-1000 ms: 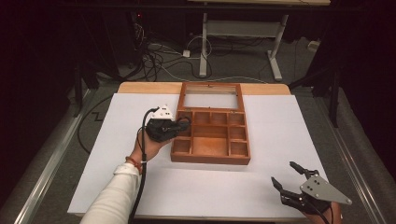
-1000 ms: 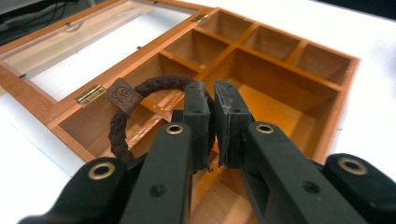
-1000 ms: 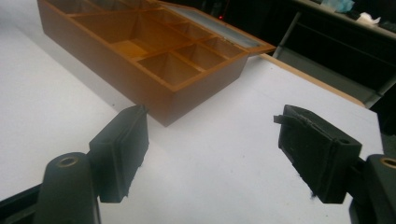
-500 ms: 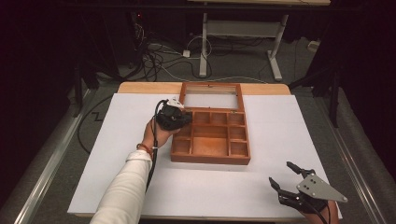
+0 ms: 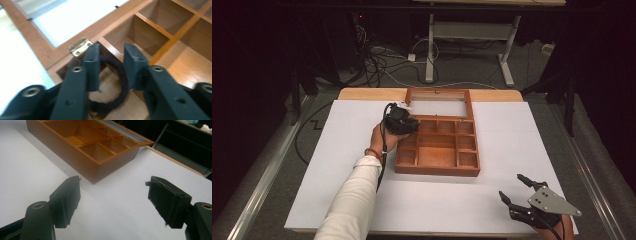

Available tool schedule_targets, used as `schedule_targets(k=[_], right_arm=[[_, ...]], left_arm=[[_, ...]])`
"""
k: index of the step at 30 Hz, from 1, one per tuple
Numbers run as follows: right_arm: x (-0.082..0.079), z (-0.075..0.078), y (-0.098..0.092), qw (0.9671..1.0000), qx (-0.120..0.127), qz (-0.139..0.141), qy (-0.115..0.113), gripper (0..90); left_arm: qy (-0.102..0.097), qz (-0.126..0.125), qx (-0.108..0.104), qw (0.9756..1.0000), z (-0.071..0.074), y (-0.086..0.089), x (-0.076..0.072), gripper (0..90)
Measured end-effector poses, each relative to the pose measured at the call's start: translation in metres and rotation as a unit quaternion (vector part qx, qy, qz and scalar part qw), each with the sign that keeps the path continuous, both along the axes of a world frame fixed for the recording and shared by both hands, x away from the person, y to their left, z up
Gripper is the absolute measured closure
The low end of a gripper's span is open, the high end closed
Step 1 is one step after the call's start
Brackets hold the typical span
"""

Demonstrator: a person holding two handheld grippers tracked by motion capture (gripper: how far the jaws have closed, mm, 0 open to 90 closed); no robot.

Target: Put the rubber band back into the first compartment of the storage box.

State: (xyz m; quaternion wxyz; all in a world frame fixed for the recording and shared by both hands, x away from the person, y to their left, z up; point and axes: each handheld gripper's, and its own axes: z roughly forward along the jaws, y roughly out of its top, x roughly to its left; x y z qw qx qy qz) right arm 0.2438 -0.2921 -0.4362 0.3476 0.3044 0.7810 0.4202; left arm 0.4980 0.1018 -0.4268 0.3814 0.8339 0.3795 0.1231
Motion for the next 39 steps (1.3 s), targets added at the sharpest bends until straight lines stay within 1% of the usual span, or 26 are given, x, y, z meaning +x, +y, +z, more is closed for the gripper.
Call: schedule_targets(k=[1,3,6,7,9,10,11,12,13,14,16,17,18,19,20,22,25,27,30,31,32,33,34,35,38,39], right_arm=[[0.000,0.000,0.000,1.0000,-0.002,0.001,0.000,26.7],[0.000,-0.001,0.000,1.0000,-0.002,0.002,0.001,26.7],[0.000,-0.001,0.000,1.0000,-0.001,0.006,0.002,26.7],[0.000,0.000,0.000,1.0000,-0.002,0.006,0.000,26.7],[-0.001,0.000,0.000,1.0000,-0.002,0.008,-0.001,26.7],[-0.002,0.000,0.000,1.0000,-0.004,0.007,-0.002,26.7],[-0.002,0.000,-0.001,1.0000,-0.004,0.007,-0.001,26.7],[-0.002,0.000,-0.001,1.0000,-0.004,0.006,-0.001,26.7],[-0.002,-0.001,-0.001,1.0000,-0.005,0.007,-0.001,26.7],[-0.002,-0.001,0.000,1.0000,-0.004,0.007,0.002,26.7],[-0.002,-0.002,0.001,0.9999,-0.009,0.009,0.004,26.7],[-0.003,-0.002,0.002,0.9999,-0.010,0.010,0.005,26.7],[-0.003,-0.002,0.003,0.9999,-0.011,0.010,0.004,26.7],[-0.003,-0.002,0.003,0.9999,-0.012,0.012,0.004,26.7],[-0.003,-0.002,0.004,0.9999,-0.011,0.012,0.004,26.7],[-0.002,-0.002,0.005,0.9998,-0.011,0.014,0.005,26.6],[-0.002,-0.003,0.005,0.9998,-0.012,0.017,0.008,26.5],[-0.001,-0.004,0.004,0.9997,-0.011,0.017,0.009,26.5],[-0.001,-0.003,0.002,0.9998,-0.002,0.018,0.011,26.5],[-0.001,-0.003,0.002,0.9998,0.000,0.018,0.013,26.5],[-0.002,-0.003,0.002,0.9997,0.001,0.019,0.012,26.6],[-0.002,-0.003,0.002,0.9997,0.000,0.020,0.012,26.6],[-0.002,-0.003,0.002,0.9997,-0.001,0.021,0.013,26.6],[-0.002,-0.003,0.002,0.9997,-0.002,0.021,0.012,26.6],[-0.002,-0.003,0.002,0.9997,-0.002,0.022,0.014,26.7],[-0.002,-0.003,0.002,0.9997,-0.003,0.022,0.014,26.8]], left_arm=[[-0.005,0.006,-0.005,1.0000,0.001,0.003,0.000,60.9],[-0.010,0.006,-0.012,0.9999,0.004,0.006,-0.001,56.1],[-0.024,0.002,-0.018,0.9996,0.010,0.012,-0.004,55.5],[-0.024,-0.004,-0.023,0.9994,0.013,0.016,-0.006,56.9],[-0.035,-0.015,-0.042,0.9984,0.017,0.021,-0.013,66.2],[-0.039,-0.018,-0.046,0.9980,0.017,0.022,-0.018,70.9],[-0.040,-0.023,-0.044,0.9979,0.016,0.022,-0.023,72.5],[-0.043,-0.032,-0.030,0.9981,0.014,0.022,-0.028,74.2],[-0.047,-0.041,-0.007,0.9980,0.013,0.023,-0.031,74.5],[-0.052,-0.046,0.005,0.9976,0.011,0.024,-0.035,74.5],[-0.050,-0.049,-0.006,0.9975,0.006,0.025,-0.039,74.4],[-0.049,-0.048,-0.002,0.9976,0.003,0.025,-0.041,74.4],[-0.050,-0.047,0.009,0.9976,0.001,0.025,-0.041,74.4],[-0.051,-0.046,0.016,0.9975,-0.001,0.026,-0.041,74.2],[-0.052,-0.043,0.014,0.9976,-0.002,0.027,-0.040,74.0],[-0.055,-0.041,0.011,0.9976,-0.004,0.027,-0.038,74.1],[-0.062,-0.040,0.023,0.9970,-0.006,0.023,-0.035,74.5],[-0.059,-0.037,0.026,0.9972,-0.007,0.020,-0.031,74.5],[-0.062,-0.024,0.028,0.9974,-0.007,0.017,-0.027,74.7],[-0.062,-0.017,0.024,0.9977,-0.008,0.015,-0.025,75.8],[-0.064,-0.012,0.026,0.9975,-0.009,0.013,-0.024,75.8],[-0.065,-0.013,0.032,0.9973,-0.010,0.011,-0.022,76.0],[-0.064,-0.013,0.033,0.9973,-0.010,0.010,-0.021,78.1],[-0.064,-0.013,0.042,0.9970,-0.010,0.010,-0.020,78.1],[-0.053,-0.005,0.035,0.9980,-0.012,0.010,-0.016,78.6],[-0.052,-0.003,0.038,0.9979,-0.012,0.010,-0.014,78.6]])
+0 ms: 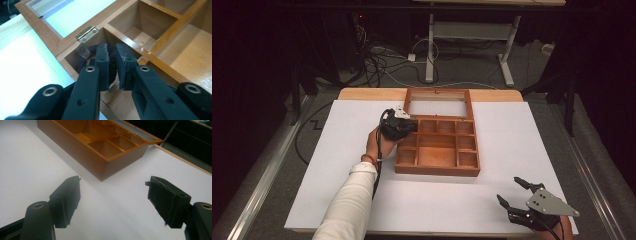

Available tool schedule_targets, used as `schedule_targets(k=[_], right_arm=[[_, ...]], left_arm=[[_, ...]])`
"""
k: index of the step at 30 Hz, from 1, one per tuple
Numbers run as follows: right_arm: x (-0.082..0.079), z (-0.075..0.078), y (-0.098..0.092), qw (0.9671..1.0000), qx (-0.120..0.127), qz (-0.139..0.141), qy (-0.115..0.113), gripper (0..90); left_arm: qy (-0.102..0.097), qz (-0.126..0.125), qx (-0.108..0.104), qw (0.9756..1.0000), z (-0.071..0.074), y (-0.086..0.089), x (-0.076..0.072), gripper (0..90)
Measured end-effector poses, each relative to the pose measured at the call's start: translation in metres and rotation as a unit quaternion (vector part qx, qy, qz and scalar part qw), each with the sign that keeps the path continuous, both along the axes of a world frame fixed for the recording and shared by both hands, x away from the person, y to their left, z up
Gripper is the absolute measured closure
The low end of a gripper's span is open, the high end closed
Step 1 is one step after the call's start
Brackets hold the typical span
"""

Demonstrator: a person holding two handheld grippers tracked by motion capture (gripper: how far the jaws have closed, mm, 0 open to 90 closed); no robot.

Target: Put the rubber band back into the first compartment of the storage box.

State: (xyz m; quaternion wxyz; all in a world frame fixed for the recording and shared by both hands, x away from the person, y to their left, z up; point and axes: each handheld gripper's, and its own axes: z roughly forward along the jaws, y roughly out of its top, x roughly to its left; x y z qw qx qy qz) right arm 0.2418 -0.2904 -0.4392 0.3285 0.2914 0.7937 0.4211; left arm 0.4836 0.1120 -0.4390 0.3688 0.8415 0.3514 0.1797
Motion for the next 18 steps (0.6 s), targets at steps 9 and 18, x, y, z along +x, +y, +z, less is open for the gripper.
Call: schedule_targets(k=[9,18], right_arm=[[0.001,-0.003,0.001,0.9999,-0.006,0.002,0.009,27.1],[0.001,-0.003,-0.001,0.9999,-0.001,0.012,0.011,26.3]], left_arm=[[0.034,0.017,0.002,0.9993,-0.005,-0.003,0.011,81.3],[0.019,0.014,0.001,0.9997,0.005,-0.001,0.010,62.1]])
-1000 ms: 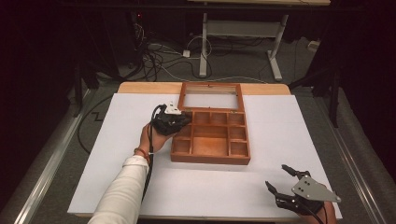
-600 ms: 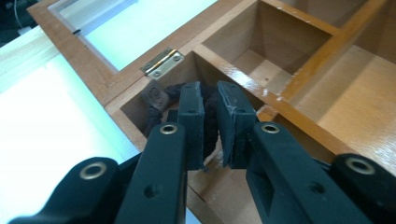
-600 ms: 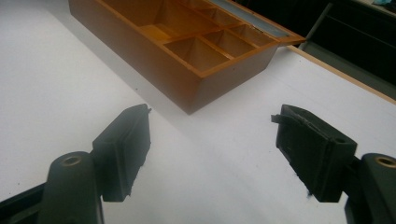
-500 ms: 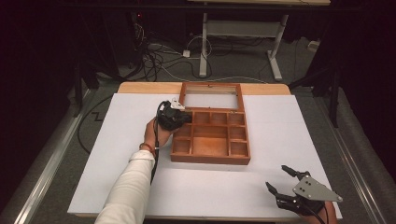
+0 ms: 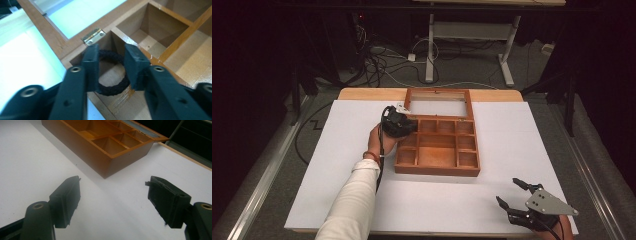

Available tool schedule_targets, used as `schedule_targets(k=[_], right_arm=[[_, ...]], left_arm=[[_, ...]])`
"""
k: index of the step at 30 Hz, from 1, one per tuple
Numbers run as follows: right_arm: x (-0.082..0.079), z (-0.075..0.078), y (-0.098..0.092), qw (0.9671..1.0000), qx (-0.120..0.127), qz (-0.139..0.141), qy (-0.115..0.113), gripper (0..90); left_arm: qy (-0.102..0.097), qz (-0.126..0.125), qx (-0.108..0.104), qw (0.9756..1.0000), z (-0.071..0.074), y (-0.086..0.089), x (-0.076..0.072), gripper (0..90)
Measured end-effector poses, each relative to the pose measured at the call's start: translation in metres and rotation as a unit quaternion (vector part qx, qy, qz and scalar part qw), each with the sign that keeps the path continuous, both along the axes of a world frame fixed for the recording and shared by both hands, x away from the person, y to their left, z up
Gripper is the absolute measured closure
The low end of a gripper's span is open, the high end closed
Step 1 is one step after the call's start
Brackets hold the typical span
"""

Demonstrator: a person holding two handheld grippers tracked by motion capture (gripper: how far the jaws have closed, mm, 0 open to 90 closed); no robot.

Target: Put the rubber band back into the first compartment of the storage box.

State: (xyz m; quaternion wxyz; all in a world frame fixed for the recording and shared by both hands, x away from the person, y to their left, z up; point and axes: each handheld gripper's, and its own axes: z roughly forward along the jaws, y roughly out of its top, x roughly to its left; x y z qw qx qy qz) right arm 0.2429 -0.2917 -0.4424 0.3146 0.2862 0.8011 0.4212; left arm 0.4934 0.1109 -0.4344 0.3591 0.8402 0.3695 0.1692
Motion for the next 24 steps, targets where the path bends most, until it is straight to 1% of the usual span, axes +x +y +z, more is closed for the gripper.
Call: schedule_targets(k=[2,3,4,5,6,7,8,9,10,11,13,14,16,18,19,20,21,23,24], right_arm=[[0.000,0.000,-0.001,1.0000,0.003,-0.004,-0.001,25.8],[0.001,0.000,-0.002,0.9999,0.009,-0.004,0.002,25.8],[0.002,0.000,-0.003,0.9999,0.013,-0.005,0.002,25.7],[0.002,0.000,-0.004,0.9999,0.014,-0.007,0.002,25.7],[0.002,0.001,-0.005,0.9998,0.017,-0.008,0.002,25.7],[0.002,0.001,-0.005,0.9997,0.021,-0.010,0.003,25.7],[0.002,0.001,-0.005,0.9997,0.022,-0.010,0.002,25.7],[0.002,0.002,-0.005,0.9997,0.022,-0.009,0.001,25.7],[0.002,0.002,-0.005,0.9998,0.020,-0.008,0.000,25.7],[0.001,0.002,-0.004,0.9998,0.020,-0.007,0.000,25.7],[0.001,0.002,-0.003,0.9998,0.017,-0.006,0.000,25.7],[0.001,0.002,-0.003,0.9999,0.016,-0.005,0.000,25.7],[0.001,0.001,-0.002,0.9999,0.015,-0.004,0.001,25.8],[0.001,0.001,-0.002,0.9999,0.014,-0.002,0.001,25.9],[0.001,0.001,-0.002,0.9999,0.013,-0.002,0.003,26.0],[0.001,0.001,-0.002,0.9999,0.012,-0.001,0.002,26.0],[0.001,0.001,-0.002,0.9999,0.012,-0.001,0.002,26.0],[0.000,0.001,-0.002,0.9999,0.010,-0.001,0.002,26.2],[0.000,0.001,-0.001,0.9999,0.010,0.000,0.002,26.5]], left_arm=[[-0.006,-0.003,-0.003,1.0000,0.003,0.002,-0.001,55.3],[-0.013,-0.003,0.000,0.9999,0.006,0.003,-0.002,55.0],[-0.018,-0.002,-0.006,0.9998,0.008,0.005,-0.002,54.2],[-0.023,-0.002,-0.005,0.9997,0.010,0.007,-0.003,53.8],[-0.030,0.000,0.000,0.9995,0.013,0.008,-0.004,53.8],[-0.033,-0.001,-0.002,0.9995,0.015,0.009,-0.004,53.8],[-0.035,-0.002,-0.009,0.9994,0.016,0.011,-0.005,53.8],[-0.038,0.000,-0.009,0.9992,0.018,0.012,-0.005,53.9],[-0.042,-0.001,-0.009,0.9991,0.020,0.014,-0.006,54.8],[-0.047,-0.004,-0.015,0.9988,0.022,0.016,-0.006,58.1],[-0.052,-0.003,-0.020,0.9984,0.026,0.020,-0.007,61.0],[-0.053,-0.004,-0.021,0.9984,0.026,0.021,-0.007,66.4],[-0.048,-0.003,-0.020,0.9986,0.026,0.022,-0.007,72.2],[-0.041,-0.001,-0.023,0.9989,0.023,0.022,-0.006,75.9],[-0.038,0.000,-0.018,0.9991,0.021,0.021,-0.006,77.0],[-0.033,0.001,-0.022,0.9992,0.019,0.020,-0.005,77.0],[-0.030,0.001,-0.020,0.9993,0.017,0.019,-0.005,78.7],[-0.029,0.010,-0.005,0.9995,0.013,0.018,-0.003,79.9],[-0.024,0.015,-0.005,0.9996,0.011,0.018,-0.002,79.9]])
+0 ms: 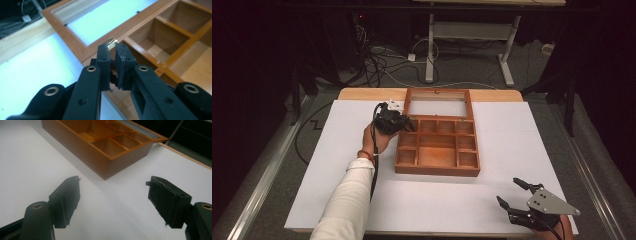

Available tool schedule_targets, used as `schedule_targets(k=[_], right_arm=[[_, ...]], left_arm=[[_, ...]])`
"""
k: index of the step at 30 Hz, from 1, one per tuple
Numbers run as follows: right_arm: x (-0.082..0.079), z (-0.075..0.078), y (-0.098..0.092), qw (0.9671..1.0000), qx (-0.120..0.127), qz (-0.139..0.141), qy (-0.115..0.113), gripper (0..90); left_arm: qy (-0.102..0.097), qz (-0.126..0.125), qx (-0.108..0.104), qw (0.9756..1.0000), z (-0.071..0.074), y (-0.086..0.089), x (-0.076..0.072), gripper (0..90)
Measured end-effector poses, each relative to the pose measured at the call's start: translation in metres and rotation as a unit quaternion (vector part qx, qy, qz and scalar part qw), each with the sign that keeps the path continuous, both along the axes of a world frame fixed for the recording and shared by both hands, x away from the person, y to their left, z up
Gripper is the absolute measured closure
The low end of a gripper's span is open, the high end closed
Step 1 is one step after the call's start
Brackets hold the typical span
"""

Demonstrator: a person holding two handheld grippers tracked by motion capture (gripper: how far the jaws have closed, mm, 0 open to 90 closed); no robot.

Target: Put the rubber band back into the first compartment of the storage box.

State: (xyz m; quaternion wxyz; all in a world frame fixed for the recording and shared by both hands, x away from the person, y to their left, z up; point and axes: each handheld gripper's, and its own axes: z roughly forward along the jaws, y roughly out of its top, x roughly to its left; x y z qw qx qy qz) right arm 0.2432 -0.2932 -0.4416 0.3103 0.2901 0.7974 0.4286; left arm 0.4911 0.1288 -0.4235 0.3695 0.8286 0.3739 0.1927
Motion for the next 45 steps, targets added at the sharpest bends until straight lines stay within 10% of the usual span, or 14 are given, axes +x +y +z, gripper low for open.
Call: schedule_targets(k=[16,36,45], right_arm=[[-0.002,0.000,0.000,1.0000,-0.006,0.000,0.000,26.7],[-0.002,0.000,0.003,1.0000,-0.006,-0.004,0.000,26.7],[-0.002,-0.001,0.004,1.0000,-0.010,-0.002,0.002,26.7]], left_arm=[[0.012,0.007,0.019,0.9997,-0.017,-0.009,0.001,81.9],[-0.071,-0.018,0.026,0.9970,0.017,-0.005,-0.017,78.3],[-0.102,-0.027,0.036,0.9938,0.027,-0.008,-0.025,55.4]])
